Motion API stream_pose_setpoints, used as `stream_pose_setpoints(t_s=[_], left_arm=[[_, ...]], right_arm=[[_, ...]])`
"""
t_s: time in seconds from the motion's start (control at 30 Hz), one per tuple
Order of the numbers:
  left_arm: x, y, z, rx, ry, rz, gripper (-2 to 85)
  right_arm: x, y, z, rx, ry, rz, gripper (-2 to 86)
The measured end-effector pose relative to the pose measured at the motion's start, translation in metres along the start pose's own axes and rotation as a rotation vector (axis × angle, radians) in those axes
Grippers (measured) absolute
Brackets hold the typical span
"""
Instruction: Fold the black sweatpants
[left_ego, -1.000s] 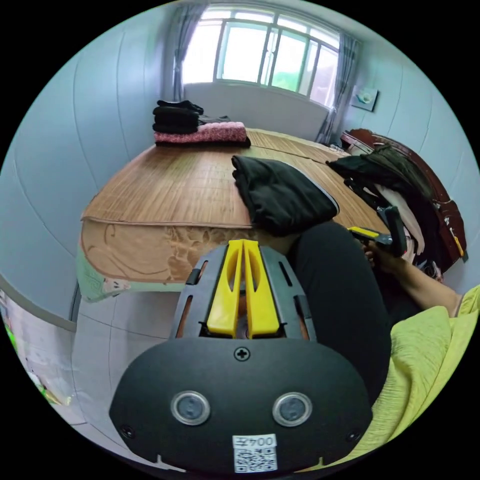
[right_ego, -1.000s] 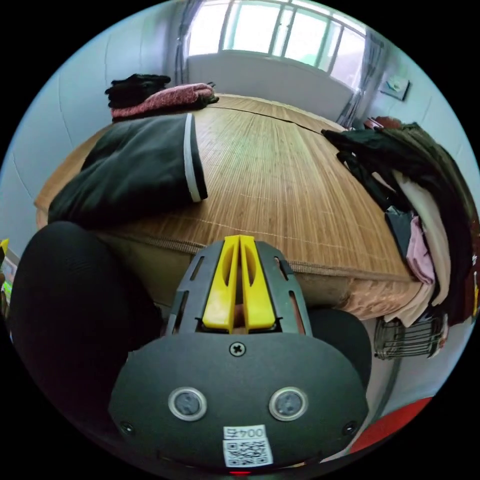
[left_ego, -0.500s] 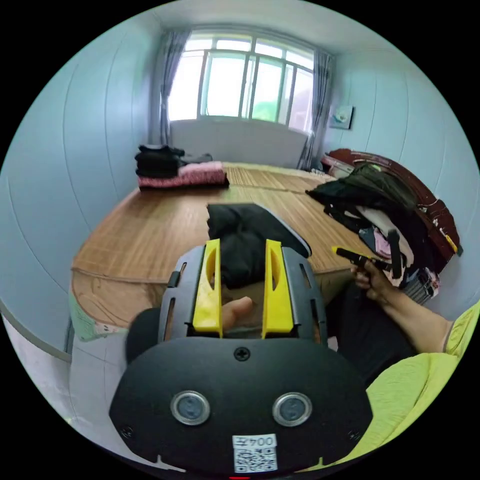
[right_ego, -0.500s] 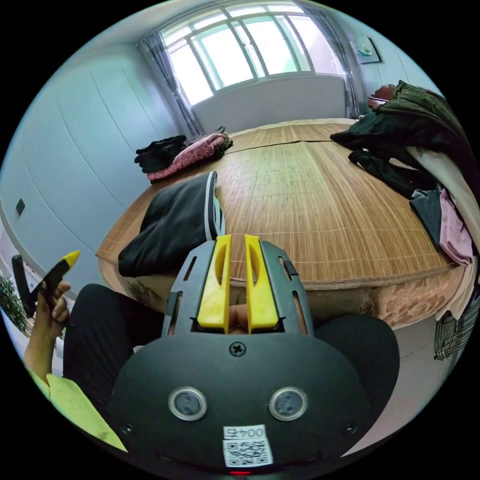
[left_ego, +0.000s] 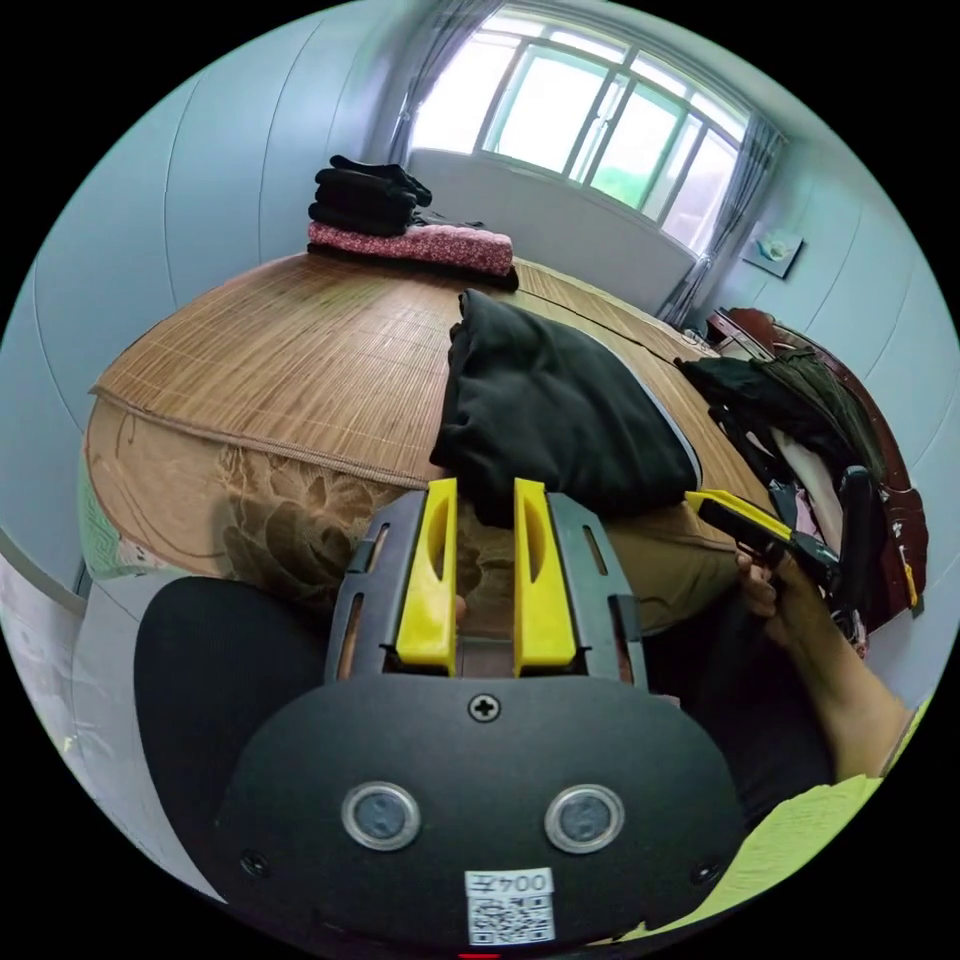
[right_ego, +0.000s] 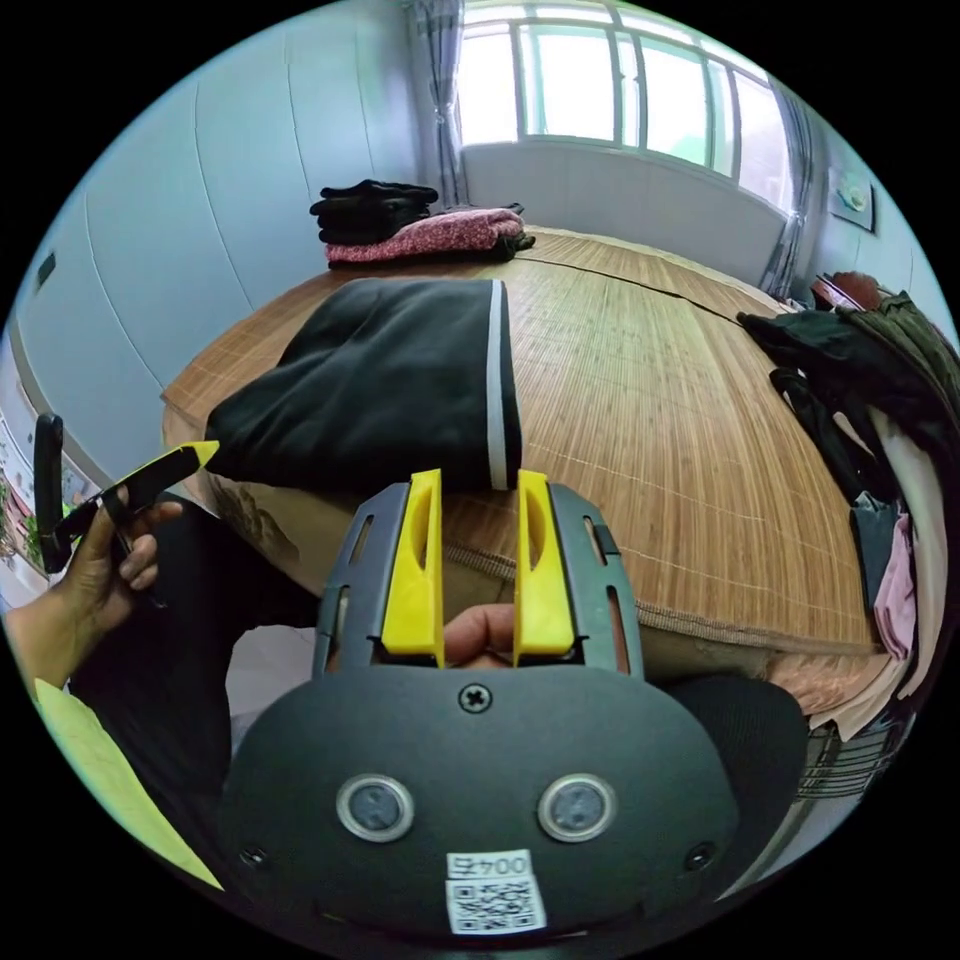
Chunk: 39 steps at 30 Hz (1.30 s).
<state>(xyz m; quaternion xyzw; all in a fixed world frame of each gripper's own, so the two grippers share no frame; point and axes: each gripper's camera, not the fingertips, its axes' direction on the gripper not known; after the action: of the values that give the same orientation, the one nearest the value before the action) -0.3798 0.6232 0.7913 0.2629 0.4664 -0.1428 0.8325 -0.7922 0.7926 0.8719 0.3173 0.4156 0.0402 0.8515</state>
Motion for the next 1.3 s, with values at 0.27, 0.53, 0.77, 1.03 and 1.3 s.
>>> stream_pose_setpoints(t_s=[0.27, 0.53, 0.77, 1.03, 1.3], left_arm=[[-0.014, -0.003, 0.006, 0.077, 0.073, -0.016, 7.8], [-0.029, -0.026, 0.034, -0.002, 0.089, -0.030, 4.5], [-0.054, -0.040, 0.037, -0.025, 0.220, -0.049, 2.5], [-0.067, -0.047, 0.048, -0.033, 0.301, -0.067, 4.0], [-0.085, -0.061, 0.068, -0.014, 0.418, -0.193, 4.4]], right_arm=[[-0.035, -0.006, 0.020, -0.008, 0.157, -0.088, 7.4], [-0.054, 0.000, 0.024, 0.017, 0.247, -0.163, 2.5], [0.000, -0.004, 0.031, -0.043, 0.120, -0.023, 0.9], [0.066, 0.015, 0.020, -0.023, -0.194, 0.196, 9.8], [0.109, 0.021, 0.066, -0.035, -0.432, 0.429, 5.0]])
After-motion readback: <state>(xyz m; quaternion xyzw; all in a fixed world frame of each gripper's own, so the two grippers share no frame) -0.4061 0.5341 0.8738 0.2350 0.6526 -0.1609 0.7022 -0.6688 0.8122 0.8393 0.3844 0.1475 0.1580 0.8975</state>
